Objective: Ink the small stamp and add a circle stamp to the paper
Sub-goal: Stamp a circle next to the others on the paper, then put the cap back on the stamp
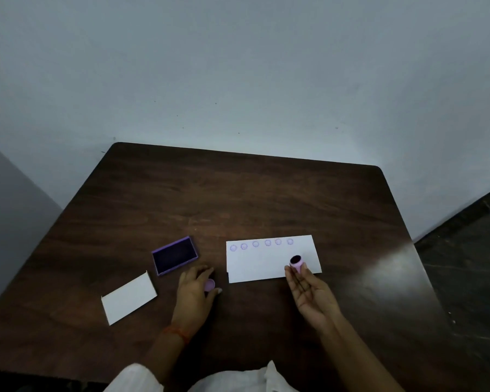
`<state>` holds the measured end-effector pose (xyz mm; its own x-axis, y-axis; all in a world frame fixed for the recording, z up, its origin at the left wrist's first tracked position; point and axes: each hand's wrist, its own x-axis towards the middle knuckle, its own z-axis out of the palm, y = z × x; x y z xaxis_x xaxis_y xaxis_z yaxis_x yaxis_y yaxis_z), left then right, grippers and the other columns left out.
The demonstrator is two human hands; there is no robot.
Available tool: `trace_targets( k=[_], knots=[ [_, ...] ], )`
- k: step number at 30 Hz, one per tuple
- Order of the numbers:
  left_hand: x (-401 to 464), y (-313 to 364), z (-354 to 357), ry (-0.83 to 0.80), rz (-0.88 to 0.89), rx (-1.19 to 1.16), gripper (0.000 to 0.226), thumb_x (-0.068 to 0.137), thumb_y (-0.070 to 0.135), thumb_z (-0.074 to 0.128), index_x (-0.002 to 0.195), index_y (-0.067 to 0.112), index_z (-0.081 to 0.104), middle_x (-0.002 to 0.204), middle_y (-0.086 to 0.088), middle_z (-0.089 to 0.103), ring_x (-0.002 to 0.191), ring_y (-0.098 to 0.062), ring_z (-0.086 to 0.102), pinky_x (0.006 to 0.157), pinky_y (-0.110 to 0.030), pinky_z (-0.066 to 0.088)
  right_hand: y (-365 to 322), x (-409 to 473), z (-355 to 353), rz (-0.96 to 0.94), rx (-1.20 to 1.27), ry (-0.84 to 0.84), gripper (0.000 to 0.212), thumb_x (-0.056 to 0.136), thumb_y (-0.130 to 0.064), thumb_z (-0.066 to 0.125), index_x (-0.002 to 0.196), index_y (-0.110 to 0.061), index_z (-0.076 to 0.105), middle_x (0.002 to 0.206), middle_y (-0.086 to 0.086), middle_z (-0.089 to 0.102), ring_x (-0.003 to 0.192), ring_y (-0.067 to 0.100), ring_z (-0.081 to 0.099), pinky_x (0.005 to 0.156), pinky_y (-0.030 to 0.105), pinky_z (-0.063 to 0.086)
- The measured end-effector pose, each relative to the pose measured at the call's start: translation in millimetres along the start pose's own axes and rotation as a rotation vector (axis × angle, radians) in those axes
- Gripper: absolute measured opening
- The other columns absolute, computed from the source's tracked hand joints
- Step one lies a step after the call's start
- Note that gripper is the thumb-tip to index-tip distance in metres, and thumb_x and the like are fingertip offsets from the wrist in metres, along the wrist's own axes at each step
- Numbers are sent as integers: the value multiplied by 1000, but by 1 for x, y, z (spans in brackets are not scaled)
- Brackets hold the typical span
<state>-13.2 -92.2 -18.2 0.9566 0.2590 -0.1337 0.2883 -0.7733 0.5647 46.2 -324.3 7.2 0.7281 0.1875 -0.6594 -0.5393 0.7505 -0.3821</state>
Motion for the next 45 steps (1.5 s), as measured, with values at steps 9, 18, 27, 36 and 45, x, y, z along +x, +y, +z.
trace_targets(
  k=[9,18,27,36,45],
  knots=[
    [-1,5,-10,39,-23,-82,28,81,16,69,108,9,68,119,-11,63,111,-25,54,97,-30,40,6,-7,5,8,-15,4,17,87,-4,55,83,5,69,77,18,75,70,24,74,66,32,61],
    [-4,35,-26,90,-99,-345,29,81,19,70,110,16,65,115,-3,64,98,-10,58,81,-17,44,18,-11,27,-10,-204,-115,21,79,-5,62,97,1,68,92,15,76,85,24,73,63,28,61],
    [-8,53,-38,47,-115,-564,36,75,10,74,110,16,67,111,-1,68,90,-2,63,72,-7,50,39,-21,62,-233,-864,-183,21,80,-12,69,101,-16,70,110,9,70,97,26,69,88,41,57],
    [-12,60,-53,-29,-96,-730,37,72,1,75,104,18,69,101,5,72,92,0,66,70,-5,51,45,-26,71,-490,-1236,-288,20,80,-14,70,97,-24,69,93,-4,72,86,12,69,76,21,58],
    [-12,57,-56,-61,-118,-801,41,69,-3,75,106,14,68,100,-1,74,92,-8,70,84,-23,57,43,-23,71,-511,-1220,-348,21,79,-9,69,95,-23,69,94,3,74,87,16,70,75,24,59]
  ],
)
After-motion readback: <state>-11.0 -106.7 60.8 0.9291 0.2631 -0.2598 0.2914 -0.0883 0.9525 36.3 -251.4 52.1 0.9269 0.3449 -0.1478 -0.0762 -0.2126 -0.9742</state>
